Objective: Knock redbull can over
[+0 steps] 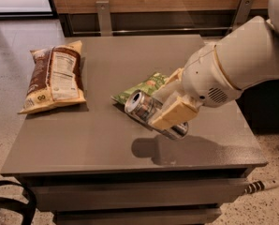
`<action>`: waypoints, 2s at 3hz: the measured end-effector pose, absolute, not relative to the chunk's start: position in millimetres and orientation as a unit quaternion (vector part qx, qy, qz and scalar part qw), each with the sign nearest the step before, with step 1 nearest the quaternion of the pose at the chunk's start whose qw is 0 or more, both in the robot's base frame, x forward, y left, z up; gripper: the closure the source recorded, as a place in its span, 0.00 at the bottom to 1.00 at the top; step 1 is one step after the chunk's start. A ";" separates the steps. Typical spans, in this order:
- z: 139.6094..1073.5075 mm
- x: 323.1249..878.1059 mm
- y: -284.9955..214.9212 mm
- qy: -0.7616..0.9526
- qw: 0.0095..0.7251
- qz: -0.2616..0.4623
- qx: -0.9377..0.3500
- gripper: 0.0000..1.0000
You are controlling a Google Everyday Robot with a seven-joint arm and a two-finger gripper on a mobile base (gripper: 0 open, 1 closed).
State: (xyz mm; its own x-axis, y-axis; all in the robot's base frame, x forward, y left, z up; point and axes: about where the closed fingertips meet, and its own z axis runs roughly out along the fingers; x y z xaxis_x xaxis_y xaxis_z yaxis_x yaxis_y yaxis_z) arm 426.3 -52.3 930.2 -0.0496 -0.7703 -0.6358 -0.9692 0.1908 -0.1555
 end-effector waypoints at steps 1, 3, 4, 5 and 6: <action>916.1 433.9 -48.2 0.717 0.281 0.143 -0.621 1.00; 875.4 449.1 -22.8 0.732 0.206 0.097 -0.642 1.00; 855.2 458.7 -3.0 0.728 0.172 0.077 -0.659 1.00; 844.4 465.5 8.4 0.723 0.166 0.074 -0.667 1.00; 840.8 466.8 15.2 0.718 0.170 0.083 -0.670 0.98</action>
Offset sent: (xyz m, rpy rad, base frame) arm 0.0255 0.0209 -0.0603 -0.2109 0.0925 -0.0149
